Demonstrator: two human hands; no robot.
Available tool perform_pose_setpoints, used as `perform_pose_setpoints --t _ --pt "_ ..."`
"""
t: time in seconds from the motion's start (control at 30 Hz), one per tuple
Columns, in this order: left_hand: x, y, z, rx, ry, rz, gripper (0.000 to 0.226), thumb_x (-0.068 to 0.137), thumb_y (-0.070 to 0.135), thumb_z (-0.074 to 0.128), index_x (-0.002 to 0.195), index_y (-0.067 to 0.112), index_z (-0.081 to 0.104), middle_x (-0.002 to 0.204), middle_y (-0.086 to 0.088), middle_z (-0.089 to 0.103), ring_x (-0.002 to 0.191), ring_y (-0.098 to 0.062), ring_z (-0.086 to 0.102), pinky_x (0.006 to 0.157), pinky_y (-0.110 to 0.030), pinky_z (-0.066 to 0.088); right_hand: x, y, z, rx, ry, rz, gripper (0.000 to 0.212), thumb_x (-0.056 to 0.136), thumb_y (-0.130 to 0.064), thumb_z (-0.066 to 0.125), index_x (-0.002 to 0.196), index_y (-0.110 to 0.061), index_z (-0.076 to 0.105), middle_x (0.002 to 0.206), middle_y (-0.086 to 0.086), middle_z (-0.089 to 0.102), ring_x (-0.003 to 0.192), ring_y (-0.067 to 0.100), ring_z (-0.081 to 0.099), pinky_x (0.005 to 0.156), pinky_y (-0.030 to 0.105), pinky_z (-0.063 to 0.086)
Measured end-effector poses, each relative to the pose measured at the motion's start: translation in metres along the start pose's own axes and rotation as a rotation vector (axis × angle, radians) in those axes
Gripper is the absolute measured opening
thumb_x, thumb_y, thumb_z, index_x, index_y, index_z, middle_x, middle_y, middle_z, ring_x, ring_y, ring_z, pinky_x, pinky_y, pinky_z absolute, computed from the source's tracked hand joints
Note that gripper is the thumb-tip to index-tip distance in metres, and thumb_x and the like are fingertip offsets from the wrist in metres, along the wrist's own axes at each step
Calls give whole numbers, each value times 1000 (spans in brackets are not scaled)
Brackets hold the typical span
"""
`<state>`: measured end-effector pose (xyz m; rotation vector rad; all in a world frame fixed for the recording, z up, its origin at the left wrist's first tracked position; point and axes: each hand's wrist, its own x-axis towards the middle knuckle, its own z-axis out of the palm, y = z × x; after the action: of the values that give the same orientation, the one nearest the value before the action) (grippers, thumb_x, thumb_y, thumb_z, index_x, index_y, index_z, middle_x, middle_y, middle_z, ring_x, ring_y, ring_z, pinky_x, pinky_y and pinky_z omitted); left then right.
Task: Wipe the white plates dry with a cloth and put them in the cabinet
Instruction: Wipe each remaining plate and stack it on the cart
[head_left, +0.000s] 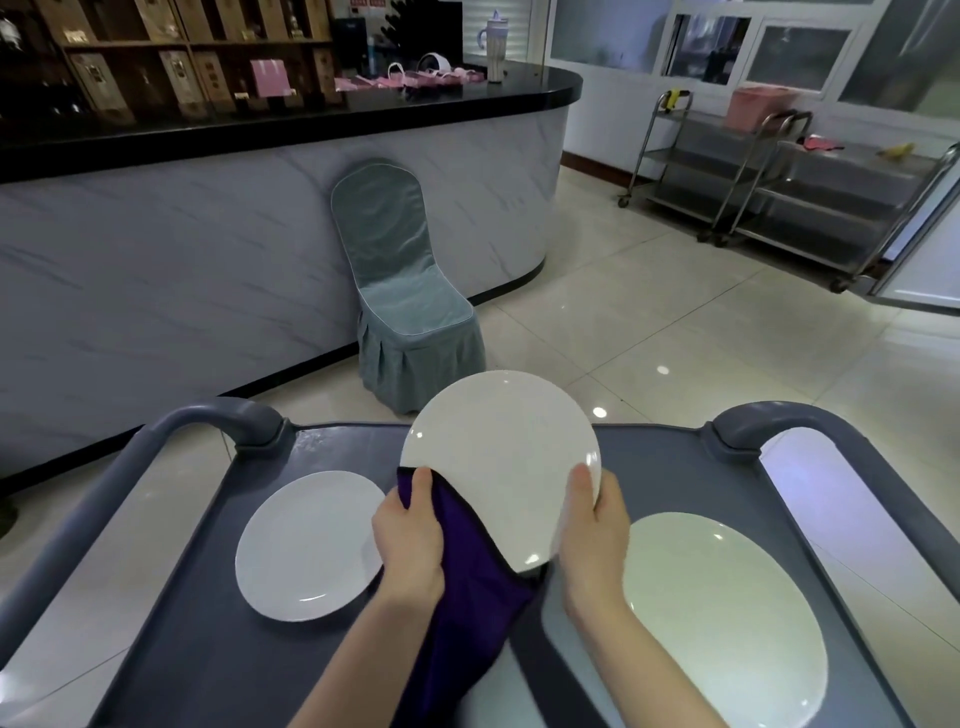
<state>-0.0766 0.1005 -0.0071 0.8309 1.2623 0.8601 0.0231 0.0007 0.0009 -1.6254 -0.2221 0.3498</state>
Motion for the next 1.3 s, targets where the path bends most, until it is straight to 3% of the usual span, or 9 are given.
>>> perform_pose_setpoints --t 0.13,0.2,0.33,0.43,0.57,0.73,0.9,1.07,1.3 --pt "21 26 -10 91 -6 31 37 97 34 59 78 3 61 76 -9 62 70 -23 56 63 -32 46 8 -11 -42 -315 -353 -469 51 94 -43 64 142 -38 46 142 -28 50 128 -9 47 99 4 36" --pt "29 37 -13 147 -58 30 33 96 33 60 77 6 64 75 -7 67 68 -22 61 59 -29 50 18 -18 -56 -708 -479 -913 65 92 -53 62 148 -22 46 159 -4 36 148 11 31 120 29 26" --pt "38 53 -18 363 -230 64 37 95 35 63 83 1 70 77 -10 74 62 -17 65 54 -23 53 26 -29 -54 -1092 -609 -1480 36 100 -28 48 127 -18 68 143 7 57 135 30 52 111 54 39" --pt "39 58 -20 432 -288 57 34 94 35 64 85 3 73 78 -10 76 68 -21 70 64 -30 56 22 -34 -50 -1067 -596 -1608 60 98 4 20 120 -14 73 128 8 69 118 29 65 99 48 53" --pt "36 62 -25 146 -370 -158 27 94 28 62 99 4 73 84 -12 77 71 -24 72 68 -32 56 11 -36 -46 -996 -628 -1412 36 92 -21 53 124 -26 71 127 -3 70 109 18 71 73 30 62" --pt "3 44 -3 -131 -512 -296 63 84 63 64 116 9 69 108 -11 73 92 -25 71 78 -37 57 -16 -42 -22 -627 -722 -780 34 100 -39 53 132 -33 62 122 -37 59 111 -15 56 90 11 44" --pt "-33 20 16 211 -518 450 49 105 43 29 150 52 12 158 34 7 147 8 6 125 -36 11 -30 -56 -3 -107 -506 -288 38 97 -42 51 61 -42 64 61 -24 63 57 -7 55 56 6 41" --pt "-48 3 13 646 -615 917 60 100 30 22 151 42 -8 162 25 -12 149 2 -11 124 -40 2 -13 -68 9 -5 -349 6 49 101 -50 42 79 -22 75 80 -3 77 78 9 71 74 27 55" --pt "-32 23 20 383 -649 712 48 107 17 28 151 33 17 162 18 15 148 5 11 125 -33 12 -34 -51 3 -55 -312 -30 59 103 -42 44 48 -28 58 48 -18 56 45 -3 48 49 11 39"
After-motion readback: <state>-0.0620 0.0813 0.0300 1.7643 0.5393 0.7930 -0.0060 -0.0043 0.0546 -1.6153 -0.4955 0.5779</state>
